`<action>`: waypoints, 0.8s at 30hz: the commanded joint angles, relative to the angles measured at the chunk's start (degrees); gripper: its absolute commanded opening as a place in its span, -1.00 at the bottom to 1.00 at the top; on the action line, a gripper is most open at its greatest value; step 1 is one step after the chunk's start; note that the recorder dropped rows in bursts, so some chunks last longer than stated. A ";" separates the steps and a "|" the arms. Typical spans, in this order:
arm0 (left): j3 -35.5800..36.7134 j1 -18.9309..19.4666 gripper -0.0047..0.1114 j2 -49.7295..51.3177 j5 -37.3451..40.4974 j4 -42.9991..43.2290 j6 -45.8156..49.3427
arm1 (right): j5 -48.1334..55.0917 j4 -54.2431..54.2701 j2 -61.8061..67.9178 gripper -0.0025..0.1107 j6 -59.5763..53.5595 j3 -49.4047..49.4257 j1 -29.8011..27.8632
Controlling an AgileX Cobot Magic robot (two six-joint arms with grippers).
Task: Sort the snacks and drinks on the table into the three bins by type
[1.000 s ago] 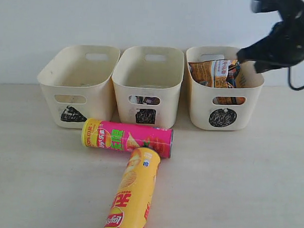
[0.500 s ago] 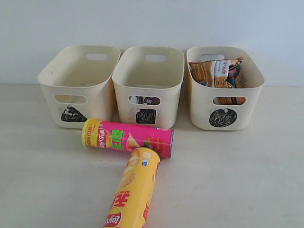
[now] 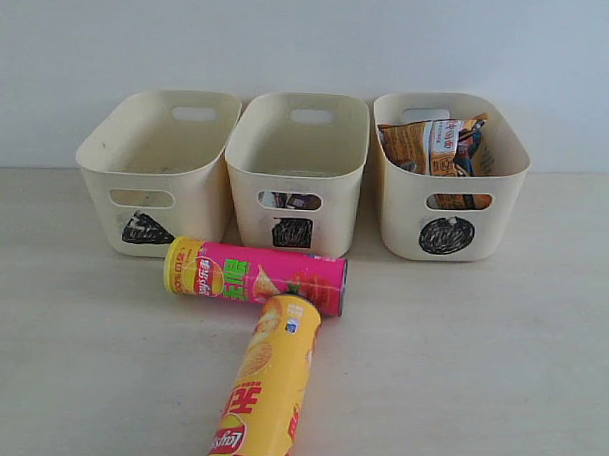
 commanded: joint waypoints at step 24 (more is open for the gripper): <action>-0.22 0.29 -0.85 -0.20 -0.53 -0.04 -0.27 | 2.02 -9.19 -17.41 -0.96 9.70 10.48 -0.25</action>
